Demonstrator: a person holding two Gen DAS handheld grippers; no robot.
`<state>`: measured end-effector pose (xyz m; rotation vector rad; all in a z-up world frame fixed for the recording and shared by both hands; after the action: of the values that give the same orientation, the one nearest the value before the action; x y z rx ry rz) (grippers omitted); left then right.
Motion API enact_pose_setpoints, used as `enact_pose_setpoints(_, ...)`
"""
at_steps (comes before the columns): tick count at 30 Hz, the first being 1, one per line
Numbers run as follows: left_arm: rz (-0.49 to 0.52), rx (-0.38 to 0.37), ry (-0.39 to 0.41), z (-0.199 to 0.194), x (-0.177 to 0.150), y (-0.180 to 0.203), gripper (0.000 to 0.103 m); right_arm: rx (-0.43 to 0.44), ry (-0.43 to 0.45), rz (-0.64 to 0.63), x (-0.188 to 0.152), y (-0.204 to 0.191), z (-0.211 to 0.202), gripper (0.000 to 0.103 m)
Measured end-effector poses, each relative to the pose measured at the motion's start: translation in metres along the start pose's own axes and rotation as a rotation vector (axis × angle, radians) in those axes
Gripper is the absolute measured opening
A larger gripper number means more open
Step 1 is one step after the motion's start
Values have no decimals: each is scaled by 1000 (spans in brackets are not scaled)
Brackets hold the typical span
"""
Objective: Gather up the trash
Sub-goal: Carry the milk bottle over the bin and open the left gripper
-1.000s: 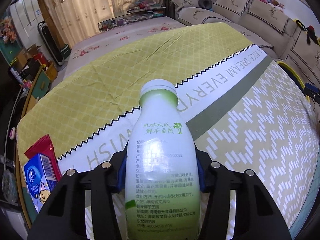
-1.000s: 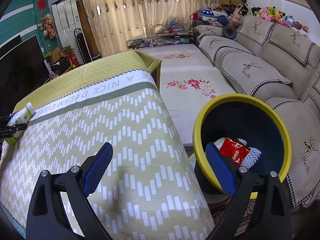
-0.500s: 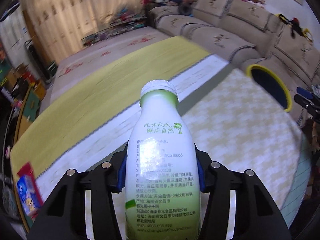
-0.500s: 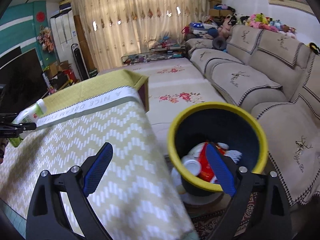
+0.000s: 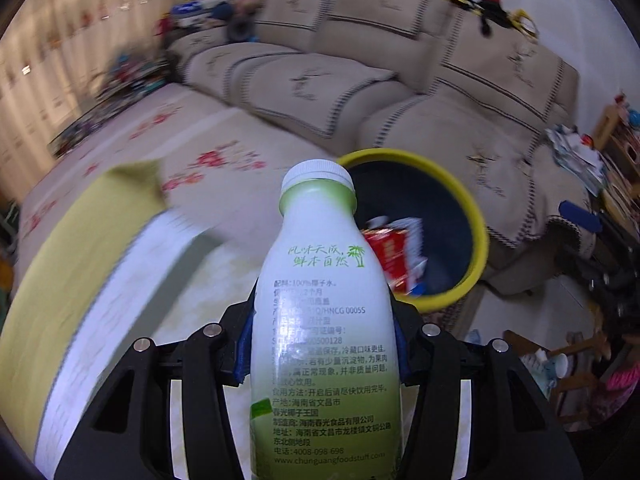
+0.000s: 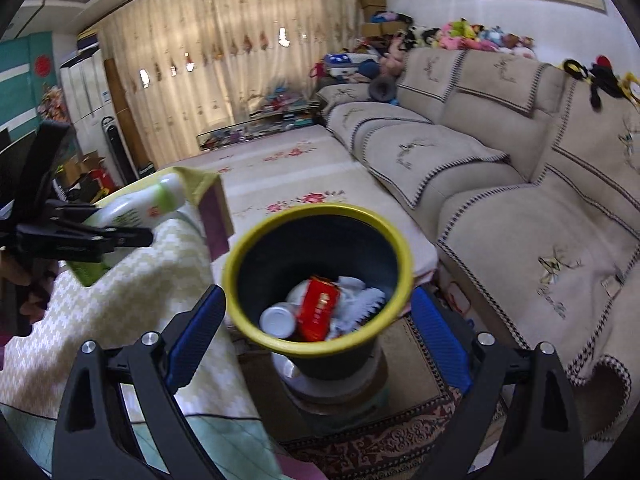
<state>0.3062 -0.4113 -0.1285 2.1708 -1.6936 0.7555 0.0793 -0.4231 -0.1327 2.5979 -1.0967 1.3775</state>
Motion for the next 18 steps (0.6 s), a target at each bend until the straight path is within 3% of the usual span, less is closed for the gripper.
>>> enact_pose_setpoints(7, 41, -94, -48, 79, 75, 47, 52, -23, 2, 67, -2, 35, -6, 89)
enact_pose_setpoints(13, 5, -87, -102, 136, 100, 56, 53, -28, 2, 98, -2, 50, -9, 89)
enact_pose_setpoints(15, -23, -71, -78, 141, 108, 53, 66, -27, -4, 106, -2, 53, -9, 89)
enact_pose_setpoints(18, -61, -33, -29, 125, 110, 42, 73, -19, -11, 112, -3, 53, -10, 89)
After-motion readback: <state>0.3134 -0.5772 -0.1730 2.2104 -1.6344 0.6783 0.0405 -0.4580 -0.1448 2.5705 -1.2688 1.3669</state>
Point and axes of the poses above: each gripper's, at about its wrist camera, not at the fingertips, and z roughly the way its jaws point, y to its right, x to its top, the point moved 4 cm from there along z, roughly the way its jaws point, and after that the axes turned 15 degrees about z, right-handed, at the moved point
